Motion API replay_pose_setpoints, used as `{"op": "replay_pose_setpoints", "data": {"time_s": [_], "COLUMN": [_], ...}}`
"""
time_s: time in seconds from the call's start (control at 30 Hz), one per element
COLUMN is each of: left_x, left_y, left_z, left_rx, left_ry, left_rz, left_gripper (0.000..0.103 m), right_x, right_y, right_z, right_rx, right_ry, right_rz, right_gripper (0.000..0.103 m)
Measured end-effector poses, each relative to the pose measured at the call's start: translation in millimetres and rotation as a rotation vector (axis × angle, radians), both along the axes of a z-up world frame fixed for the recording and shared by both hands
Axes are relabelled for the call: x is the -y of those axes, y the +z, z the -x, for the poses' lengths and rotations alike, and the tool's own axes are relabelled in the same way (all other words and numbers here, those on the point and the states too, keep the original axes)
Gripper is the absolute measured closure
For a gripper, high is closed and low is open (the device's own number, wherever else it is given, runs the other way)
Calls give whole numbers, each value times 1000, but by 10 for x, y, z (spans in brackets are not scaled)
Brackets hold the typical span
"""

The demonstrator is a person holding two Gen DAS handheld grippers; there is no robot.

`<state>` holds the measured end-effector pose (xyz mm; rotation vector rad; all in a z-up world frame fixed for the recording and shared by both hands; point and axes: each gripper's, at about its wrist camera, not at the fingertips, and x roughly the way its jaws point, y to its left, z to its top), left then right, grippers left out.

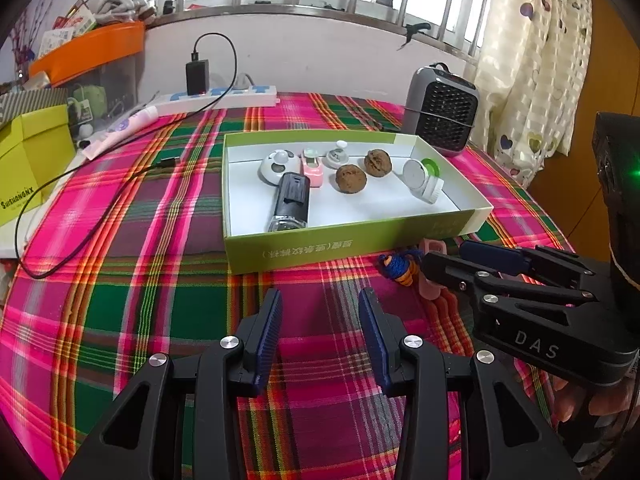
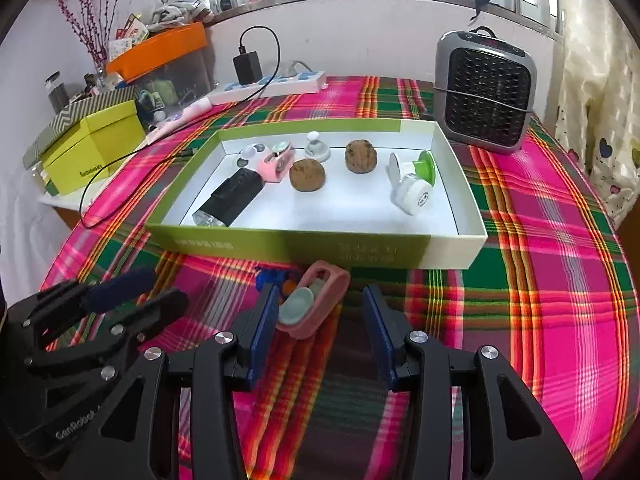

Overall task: Organize objects
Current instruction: 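Lower the right gripper around the pink clip while the left approaches the blue-cord toy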

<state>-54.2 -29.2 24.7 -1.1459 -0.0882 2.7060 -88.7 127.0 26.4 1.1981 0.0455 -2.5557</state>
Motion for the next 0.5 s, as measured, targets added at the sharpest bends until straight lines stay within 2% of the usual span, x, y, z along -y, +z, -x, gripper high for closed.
{"op": "replay_pose_setpoints", "data": {"time_s": [0.5], "left_x": [-24], "left_y": [-15], "left_z": [41], "left_rx": [13], "left_ry": [-4], "left_rz": [-2], "left_gripper": [65], "right_x": [-48], "right_y": [-66], "right_z": [45], "right_rx": [47], "right_ry": [27], "right_rz": [116], "right_gripper": [58]}}
